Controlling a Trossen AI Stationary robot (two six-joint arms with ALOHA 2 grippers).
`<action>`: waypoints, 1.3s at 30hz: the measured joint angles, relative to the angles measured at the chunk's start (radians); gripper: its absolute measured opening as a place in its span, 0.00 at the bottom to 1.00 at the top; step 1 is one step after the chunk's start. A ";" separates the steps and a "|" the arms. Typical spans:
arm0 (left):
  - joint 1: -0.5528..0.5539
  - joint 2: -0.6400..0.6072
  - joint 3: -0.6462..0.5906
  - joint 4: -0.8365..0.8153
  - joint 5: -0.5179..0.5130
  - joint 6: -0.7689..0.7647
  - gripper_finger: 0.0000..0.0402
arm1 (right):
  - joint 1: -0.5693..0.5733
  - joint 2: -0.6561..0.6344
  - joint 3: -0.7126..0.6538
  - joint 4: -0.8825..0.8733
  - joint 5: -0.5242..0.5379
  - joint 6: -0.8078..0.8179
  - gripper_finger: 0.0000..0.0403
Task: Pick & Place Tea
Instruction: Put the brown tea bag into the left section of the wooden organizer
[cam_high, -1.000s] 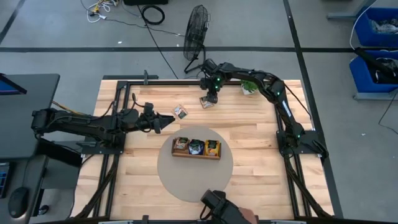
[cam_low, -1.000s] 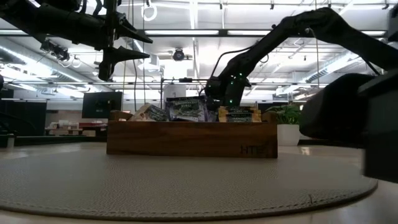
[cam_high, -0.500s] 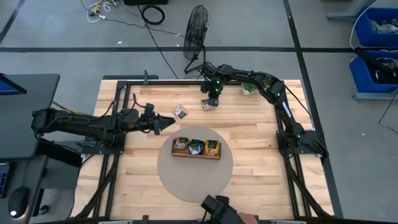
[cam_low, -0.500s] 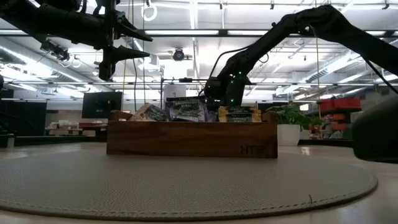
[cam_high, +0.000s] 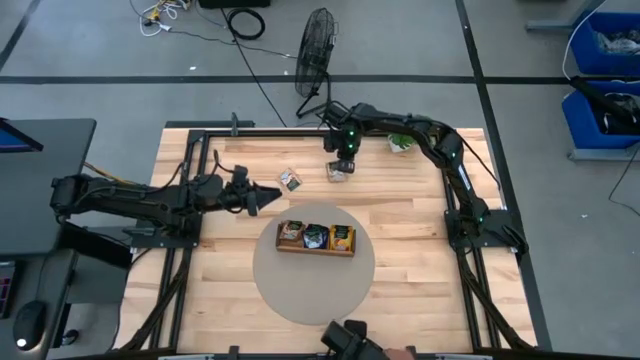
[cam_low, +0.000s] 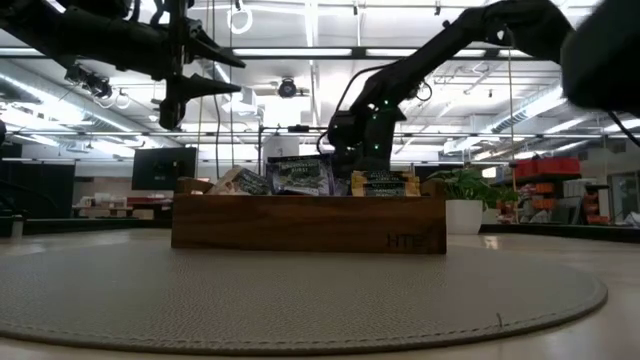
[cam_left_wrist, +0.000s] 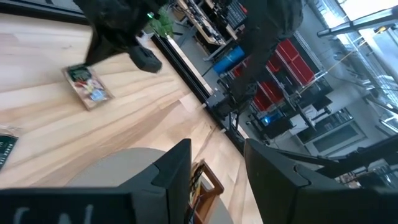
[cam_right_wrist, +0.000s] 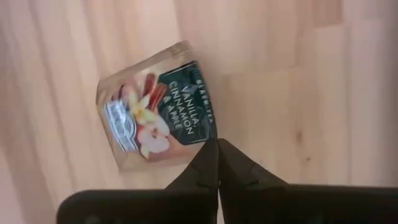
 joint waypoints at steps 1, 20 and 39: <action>0.004 0.000 0.000 0.000 -0.001 0.000 0.38 | 0.006 -0.005 0.000 -0.008 0.000 -0.001 0.00; 0.154 0.000 0.000 -0.011 0.000 0.125 0.38 | 0.173 -0.173 0.003 0.015 -0.012 0.047 0.00; 0.185 0.022 0.000 -0.016 0.079 0.423 0.38 | 0.347 -0.324 0.004 0.120 0.044 0.175 0.00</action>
